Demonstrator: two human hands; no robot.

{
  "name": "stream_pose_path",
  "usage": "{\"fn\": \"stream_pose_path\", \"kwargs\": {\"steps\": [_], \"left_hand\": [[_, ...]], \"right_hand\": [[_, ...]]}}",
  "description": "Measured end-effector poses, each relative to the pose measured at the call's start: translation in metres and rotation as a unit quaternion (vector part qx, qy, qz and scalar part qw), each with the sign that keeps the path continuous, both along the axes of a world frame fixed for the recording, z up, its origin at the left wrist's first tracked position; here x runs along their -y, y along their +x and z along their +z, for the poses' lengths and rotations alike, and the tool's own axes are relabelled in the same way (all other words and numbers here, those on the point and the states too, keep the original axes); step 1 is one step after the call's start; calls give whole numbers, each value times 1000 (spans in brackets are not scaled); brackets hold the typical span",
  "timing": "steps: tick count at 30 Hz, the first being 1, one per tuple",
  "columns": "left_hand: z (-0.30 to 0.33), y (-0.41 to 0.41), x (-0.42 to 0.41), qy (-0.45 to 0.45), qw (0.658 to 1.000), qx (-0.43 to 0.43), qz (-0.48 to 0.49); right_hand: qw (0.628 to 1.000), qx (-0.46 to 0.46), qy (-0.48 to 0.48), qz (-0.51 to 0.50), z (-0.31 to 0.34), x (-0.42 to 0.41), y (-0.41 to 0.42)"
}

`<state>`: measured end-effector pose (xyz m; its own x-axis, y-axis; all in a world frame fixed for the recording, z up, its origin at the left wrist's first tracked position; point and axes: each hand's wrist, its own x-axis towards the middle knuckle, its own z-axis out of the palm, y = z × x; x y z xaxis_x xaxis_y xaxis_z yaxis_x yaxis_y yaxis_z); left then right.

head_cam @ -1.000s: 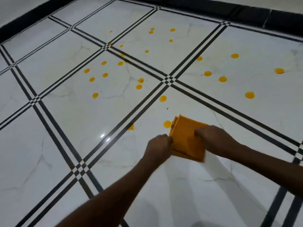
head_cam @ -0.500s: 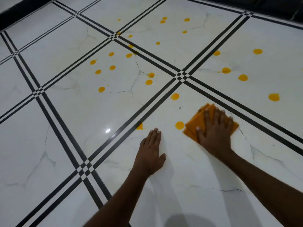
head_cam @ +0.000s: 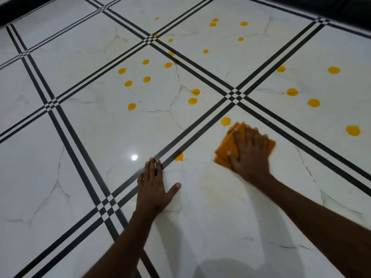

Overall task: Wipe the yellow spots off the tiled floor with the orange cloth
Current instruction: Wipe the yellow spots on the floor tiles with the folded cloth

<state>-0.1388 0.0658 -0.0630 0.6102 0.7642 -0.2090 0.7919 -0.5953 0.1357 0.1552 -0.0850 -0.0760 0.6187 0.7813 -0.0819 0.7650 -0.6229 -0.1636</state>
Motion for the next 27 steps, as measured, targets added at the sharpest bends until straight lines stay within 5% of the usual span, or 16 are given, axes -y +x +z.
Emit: {"fn": "stream_pose_path", "kwargs": {"steps": [3,6,9,12,16,20,23,27], "left_hand": [[14,8,-21,38,998,57,-2],[10,12,-52,42,998,35,32],[-8,9,-62,12,999,-4,43],[-14,11,-64,-16,999,-18,45],[-4,3,-72,-24,999,-42,9],[8,-10,-81,-26,998,-35,-41],[4,-13,-80,-18,999,-32,-40],[8,-4,-81,0,999,-40,-26]], "right_hand": [[997,2,16,80,-3,-39,-46],[990,3,33,139,-4,6,-75],[993,2,30,111,-4,43,-53],[999,14,33,40,-9,-20,-21],[985,-13,37,165,-3,-118,-75],[958,-39,45,280,3,-62,-120],[941,-10,27,338,3,-73,-81],[987,19,15,159,3,-134,-1]]}}
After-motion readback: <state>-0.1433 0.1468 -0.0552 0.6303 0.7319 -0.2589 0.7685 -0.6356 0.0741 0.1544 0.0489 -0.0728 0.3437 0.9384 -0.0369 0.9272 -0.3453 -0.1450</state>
